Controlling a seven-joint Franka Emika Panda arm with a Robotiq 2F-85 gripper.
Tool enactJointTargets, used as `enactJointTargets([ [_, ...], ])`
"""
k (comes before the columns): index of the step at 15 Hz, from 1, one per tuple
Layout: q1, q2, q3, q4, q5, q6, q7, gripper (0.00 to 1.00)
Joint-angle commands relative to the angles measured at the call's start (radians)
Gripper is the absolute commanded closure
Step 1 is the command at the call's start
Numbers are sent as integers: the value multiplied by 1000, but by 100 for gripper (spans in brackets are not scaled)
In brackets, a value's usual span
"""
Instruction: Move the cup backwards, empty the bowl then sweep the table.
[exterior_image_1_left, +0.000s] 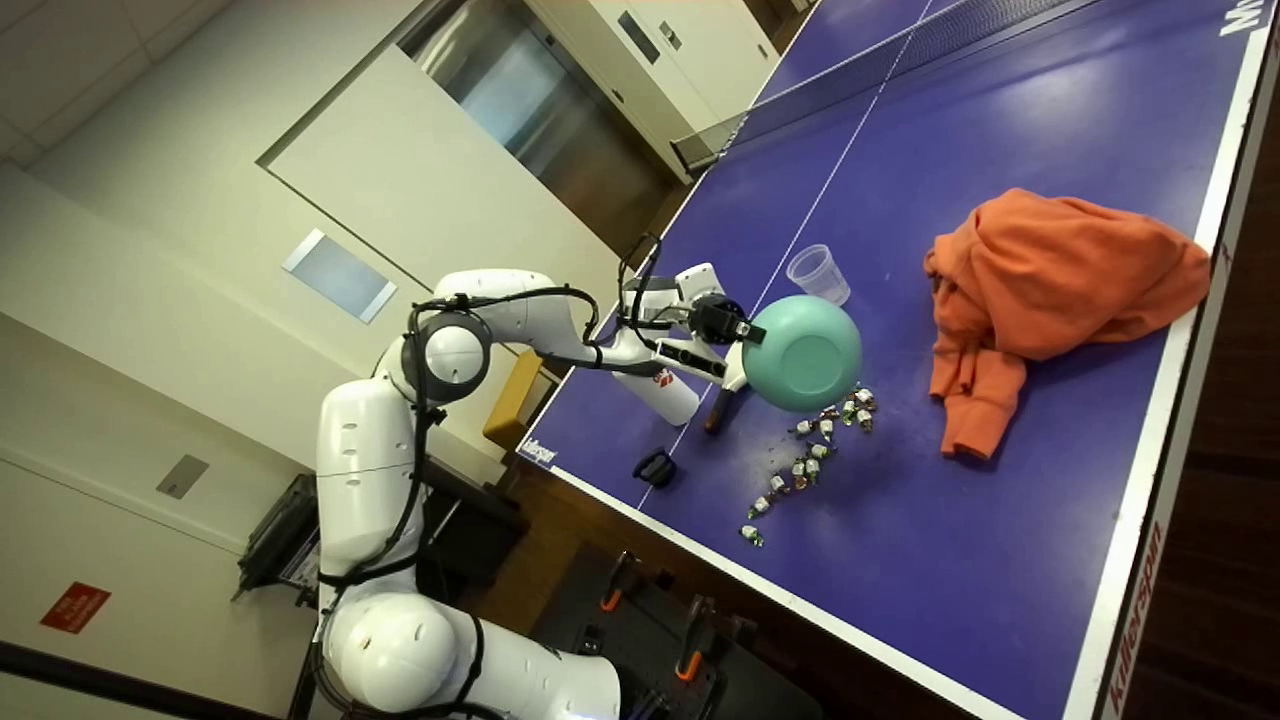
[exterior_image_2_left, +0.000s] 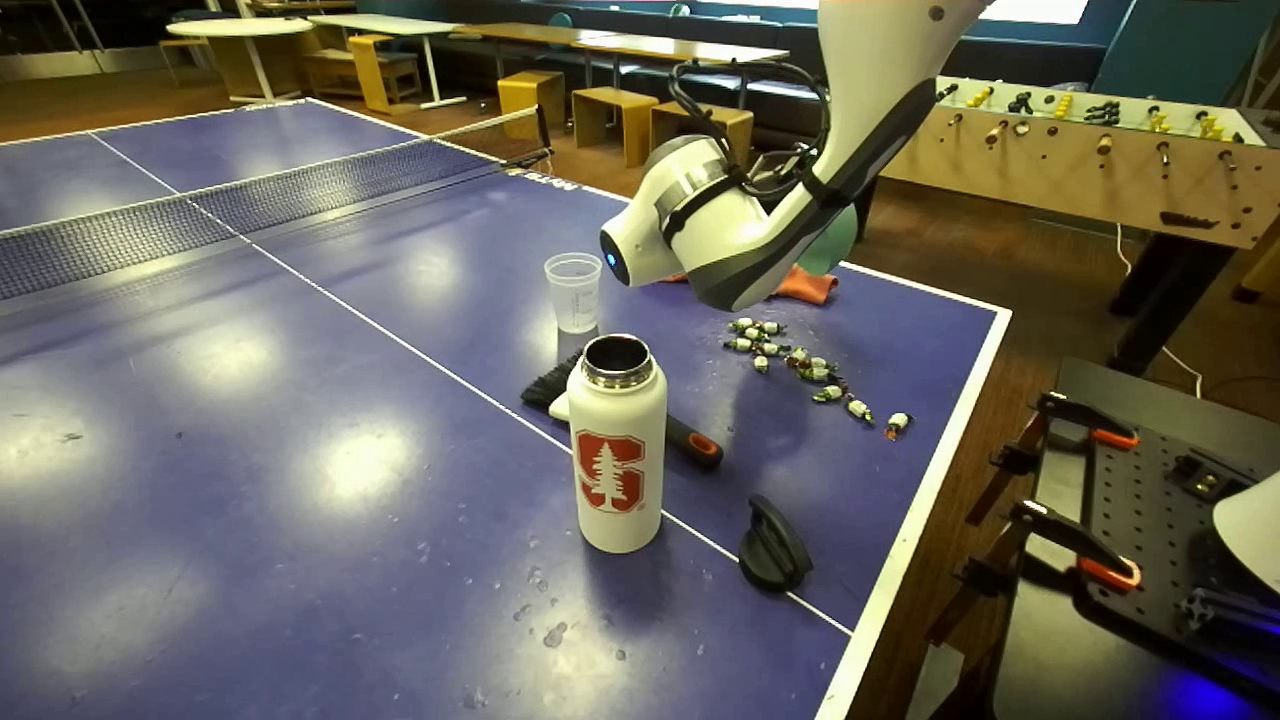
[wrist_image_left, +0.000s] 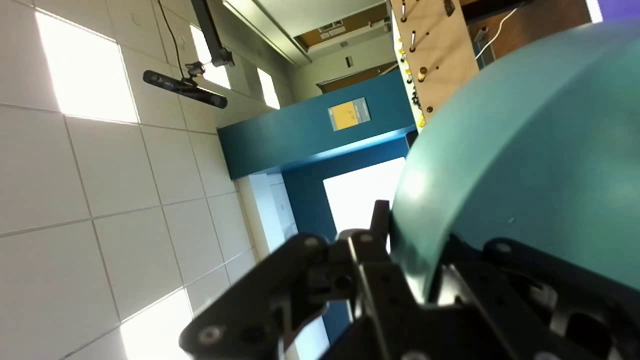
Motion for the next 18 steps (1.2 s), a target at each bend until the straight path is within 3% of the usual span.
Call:
enactJointTargets([
  [1,-72,-19,42,59,49,38,-13,98],
  [9,-192,-87,50,114,286,251,3,98],
  [18,-240,-171,8,77,646,605,5,98],
])
